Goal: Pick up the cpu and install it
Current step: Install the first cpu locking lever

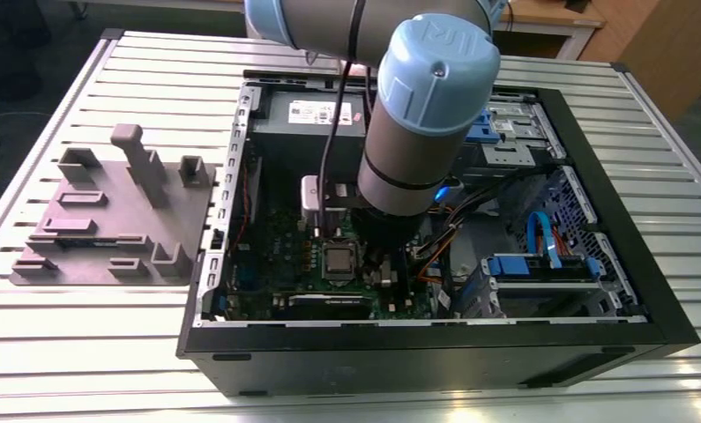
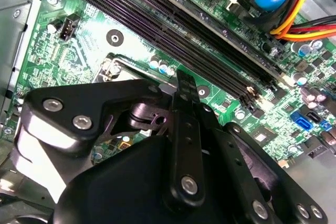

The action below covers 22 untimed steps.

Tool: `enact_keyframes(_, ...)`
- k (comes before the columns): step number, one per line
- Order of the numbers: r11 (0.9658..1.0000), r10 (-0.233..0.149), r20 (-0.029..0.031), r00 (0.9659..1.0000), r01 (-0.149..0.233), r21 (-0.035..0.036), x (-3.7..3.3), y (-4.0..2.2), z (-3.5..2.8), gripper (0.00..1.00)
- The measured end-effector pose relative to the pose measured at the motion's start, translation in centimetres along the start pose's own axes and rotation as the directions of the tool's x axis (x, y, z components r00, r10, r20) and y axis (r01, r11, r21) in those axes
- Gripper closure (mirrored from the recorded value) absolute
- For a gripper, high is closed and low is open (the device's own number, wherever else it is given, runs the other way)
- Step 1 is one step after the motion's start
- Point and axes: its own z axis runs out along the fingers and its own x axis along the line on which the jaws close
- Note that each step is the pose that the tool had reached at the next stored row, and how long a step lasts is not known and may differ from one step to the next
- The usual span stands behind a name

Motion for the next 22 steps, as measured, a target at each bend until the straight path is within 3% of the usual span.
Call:
enact_keyframes(4,1.0,0.0,0.0041,1.0,0.0,0.0015,0.0,0.0,0.07,0.9)
enact_keyframes(10,1.0,-0.001,0.0056,1.0,0.0,0.0074,0.0,0.01,0.15,0.9)
enact_keyframes(22,1.0,-0.001,0.0083,1.0,0.001,0.0087,-0.02,0.06,-0.22,0.9)
